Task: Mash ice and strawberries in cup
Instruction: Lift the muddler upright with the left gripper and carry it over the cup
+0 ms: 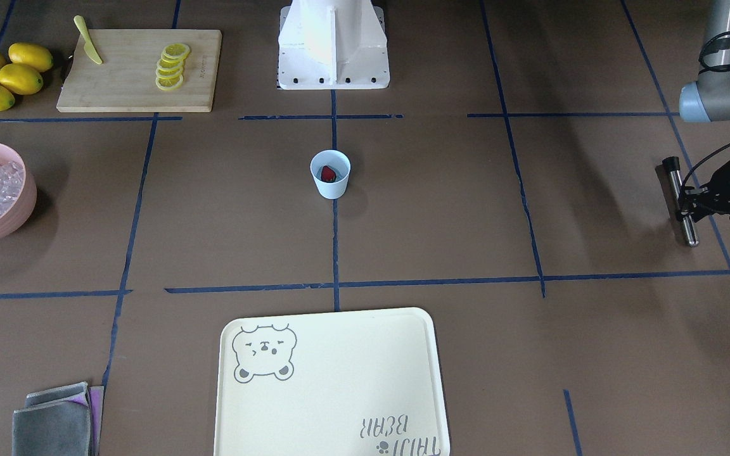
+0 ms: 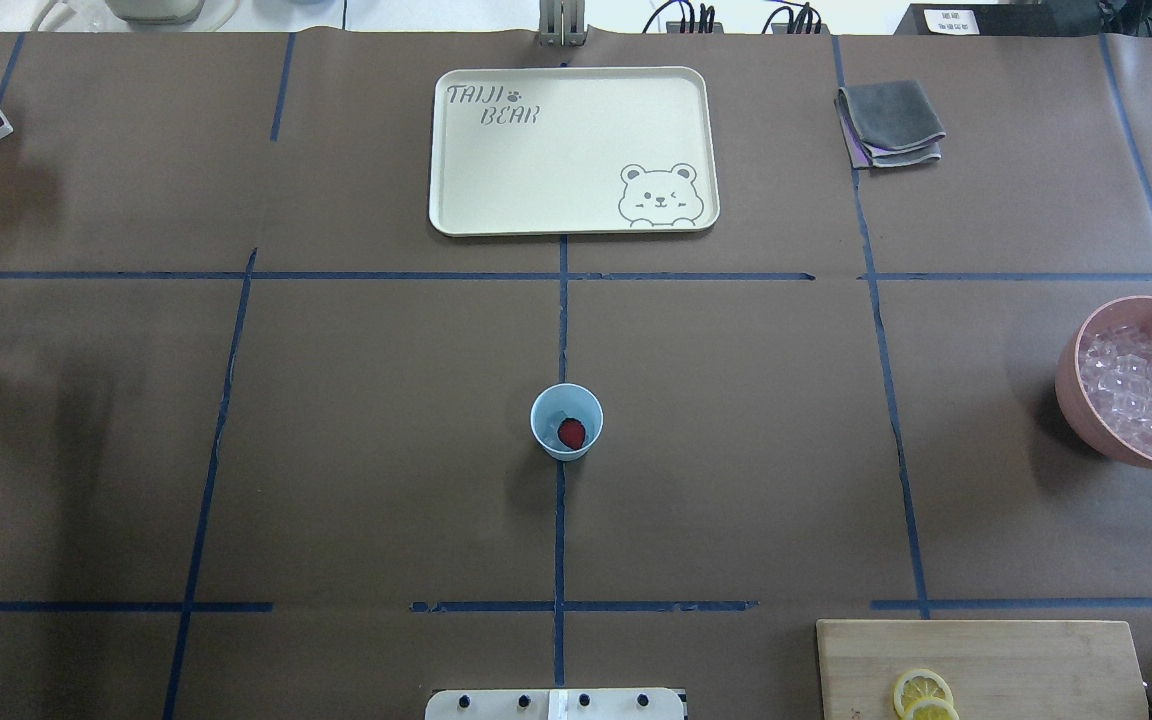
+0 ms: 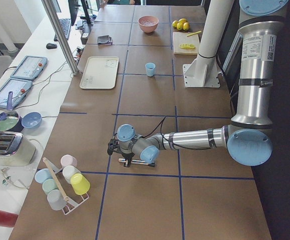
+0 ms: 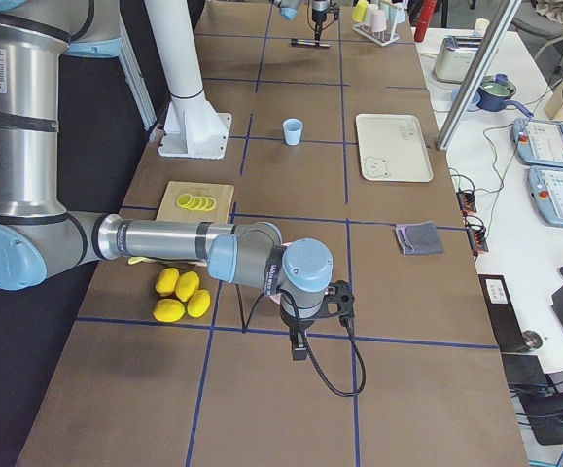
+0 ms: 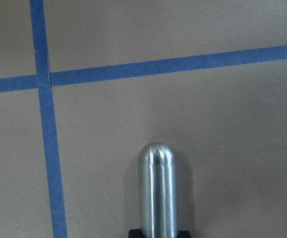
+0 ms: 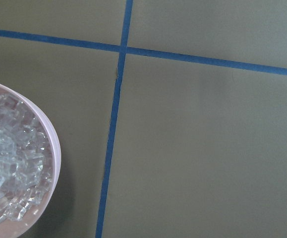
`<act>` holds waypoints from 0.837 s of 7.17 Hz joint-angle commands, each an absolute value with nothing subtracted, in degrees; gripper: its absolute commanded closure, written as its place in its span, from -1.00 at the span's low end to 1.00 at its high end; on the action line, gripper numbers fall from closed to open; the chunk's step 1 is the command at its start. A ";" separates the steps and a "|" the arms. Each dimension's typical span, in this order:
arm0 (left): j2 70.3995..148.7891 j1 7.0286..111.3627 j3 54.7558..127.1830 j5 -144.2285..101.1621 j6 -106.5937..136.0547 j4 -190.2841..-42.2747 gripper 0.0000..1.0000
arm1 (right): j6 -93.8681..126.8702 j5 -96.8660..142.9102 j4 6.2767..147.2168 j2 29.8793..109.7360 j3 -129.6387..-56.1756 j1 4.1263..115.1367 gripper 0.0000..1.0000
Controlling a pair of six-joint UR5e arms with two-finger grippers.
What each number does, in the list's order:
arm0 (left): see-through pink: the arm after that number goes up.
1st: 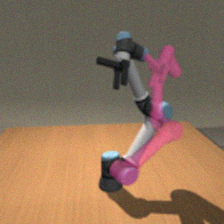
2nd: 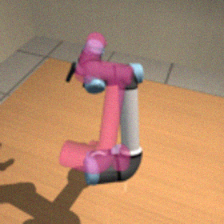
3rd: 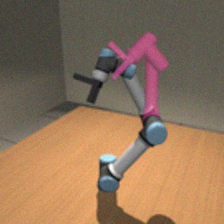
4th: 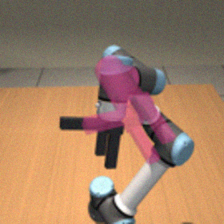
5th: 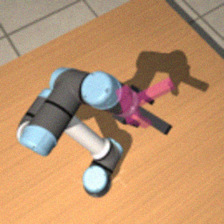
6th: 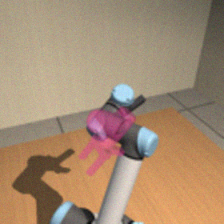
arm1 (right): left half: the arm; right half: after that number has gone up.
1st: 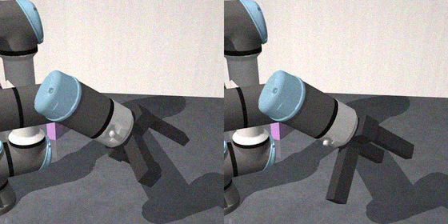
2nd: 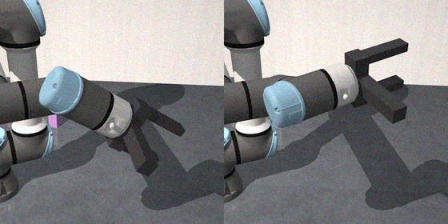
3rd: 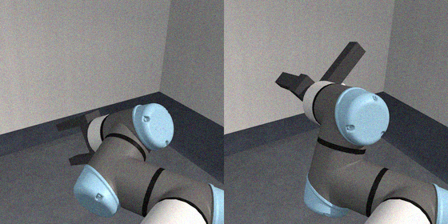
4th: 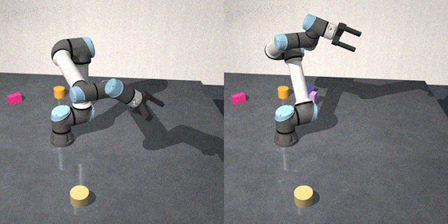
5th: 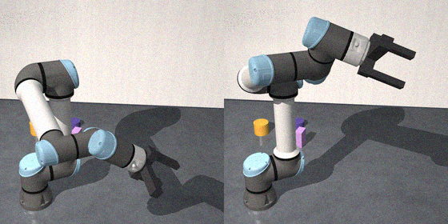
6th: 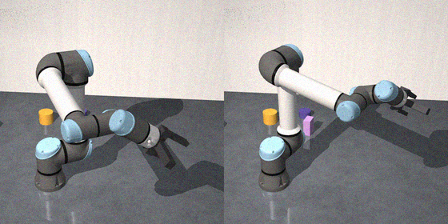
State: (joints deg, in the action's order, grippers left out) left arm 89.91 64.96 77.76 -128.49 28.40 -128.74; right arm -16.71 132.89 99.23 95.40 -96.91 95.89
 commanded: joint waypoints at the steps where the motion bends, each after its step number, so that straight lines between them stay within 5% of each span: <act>1: 90.61 65.04 82.23 -129.19 28.30 -128.67 1.00 | -16.61 132.89 99.23 95.45 -97.03 95.89 -0.99; 3: 92.44 65.30 91.72 -129.37 28.13 -130.68 1.00 | -16.61 132.89 99.32 95.45 -96.94 95.89 -0.99; 6: 101.41 65.04 94.30 -129.46 29.00 -142.10 1.00 | -16.70 132.89 99.32 95.54 -96.86 95.89 -0.99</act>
State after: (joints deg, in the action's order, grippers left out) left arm 98.32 65.21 93.35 -129.37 28.66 -138.74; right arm -16.67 132.89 99.28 95.48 -96.89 95.89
